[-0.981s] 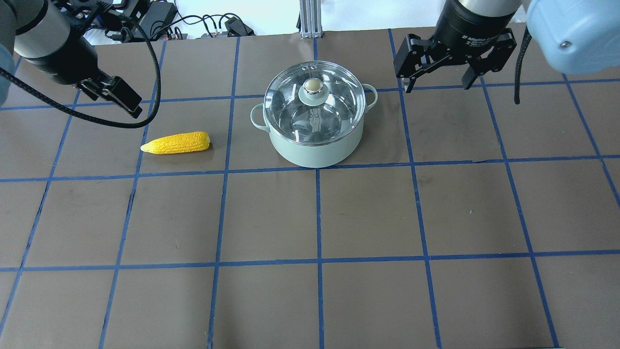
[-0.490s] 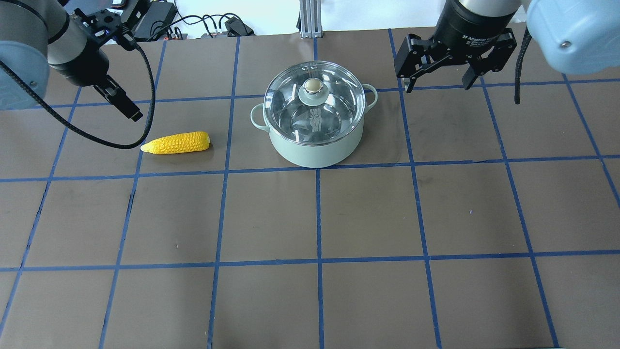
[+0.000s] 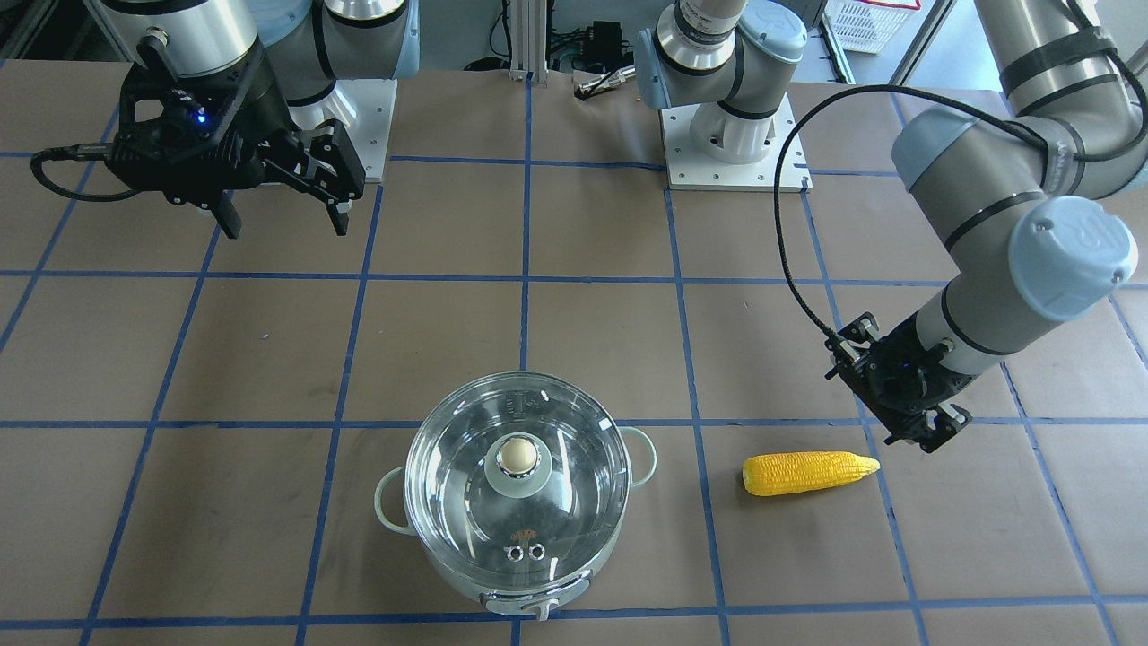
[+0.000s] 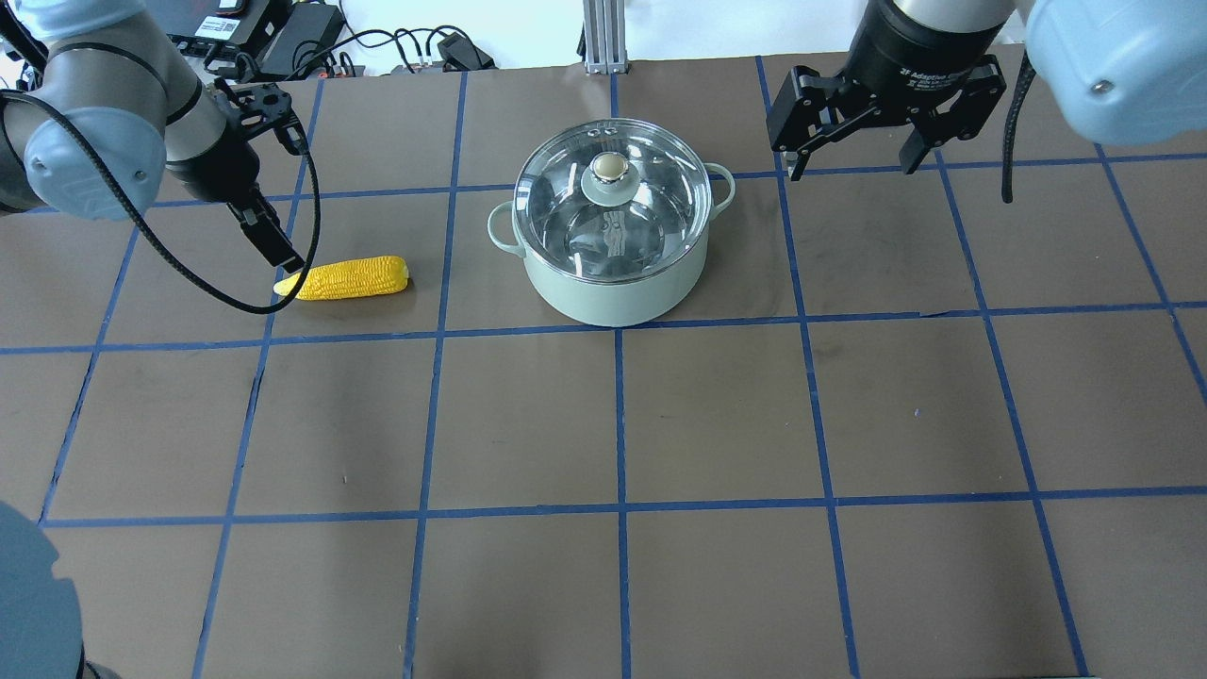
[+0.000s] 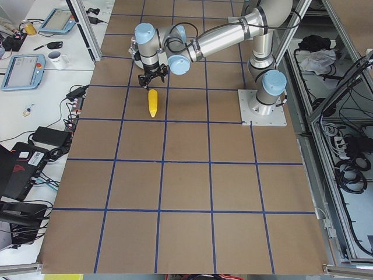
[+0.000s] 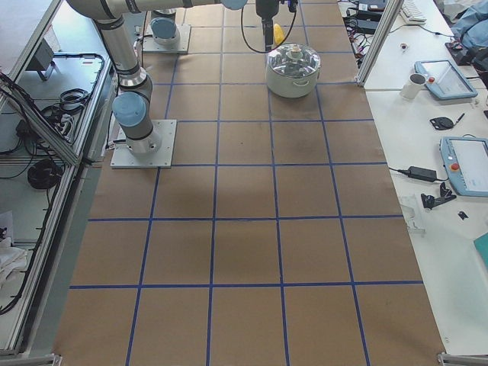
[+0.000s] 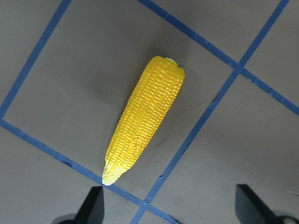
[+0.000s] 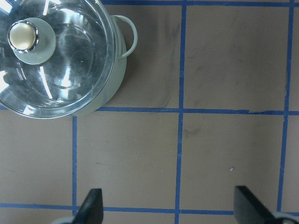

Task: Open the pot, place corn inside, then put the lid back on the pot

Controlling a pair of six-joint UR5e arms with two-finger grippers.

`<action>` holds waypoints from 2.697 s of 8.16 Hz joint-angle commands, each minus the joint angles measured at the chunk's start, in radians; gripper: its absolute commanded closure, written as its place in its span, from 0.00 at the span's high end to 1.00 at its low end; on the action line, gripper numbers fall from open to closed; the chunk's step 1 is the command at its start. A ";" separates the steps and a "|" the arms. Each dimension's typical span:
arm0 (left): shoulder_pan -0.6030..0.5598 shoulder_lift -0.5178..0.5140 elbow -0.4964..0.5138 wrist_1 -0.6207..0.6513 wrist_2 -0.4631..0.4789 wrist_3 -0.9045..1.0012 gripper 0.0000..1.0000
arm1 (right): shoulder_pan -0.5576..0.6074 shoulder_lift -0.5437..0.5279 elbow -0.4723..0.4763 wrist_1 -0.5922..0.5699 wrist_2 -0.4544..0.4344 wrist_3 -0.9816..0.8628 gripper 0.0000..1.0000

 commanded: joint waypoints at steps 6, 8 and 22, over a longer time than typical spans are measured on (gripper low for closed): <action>0.000 -0.191 0.001 0.135 0.007 0.224 1.00 | 0.000 0.001 0.000 0.000 0.006 0.000 1.00; 0.000 -0.202 0.001 0.135 0.006 0.285 0.99 | -0.002 0.004 0.000 -0.002 -0.006 -0.020 1.00; -0.024 -0.257 0.003 0.203 -0.044 0.370 0.00 | 0.250 0.490 -0.123 -0.552 -0.026 0.255 0.86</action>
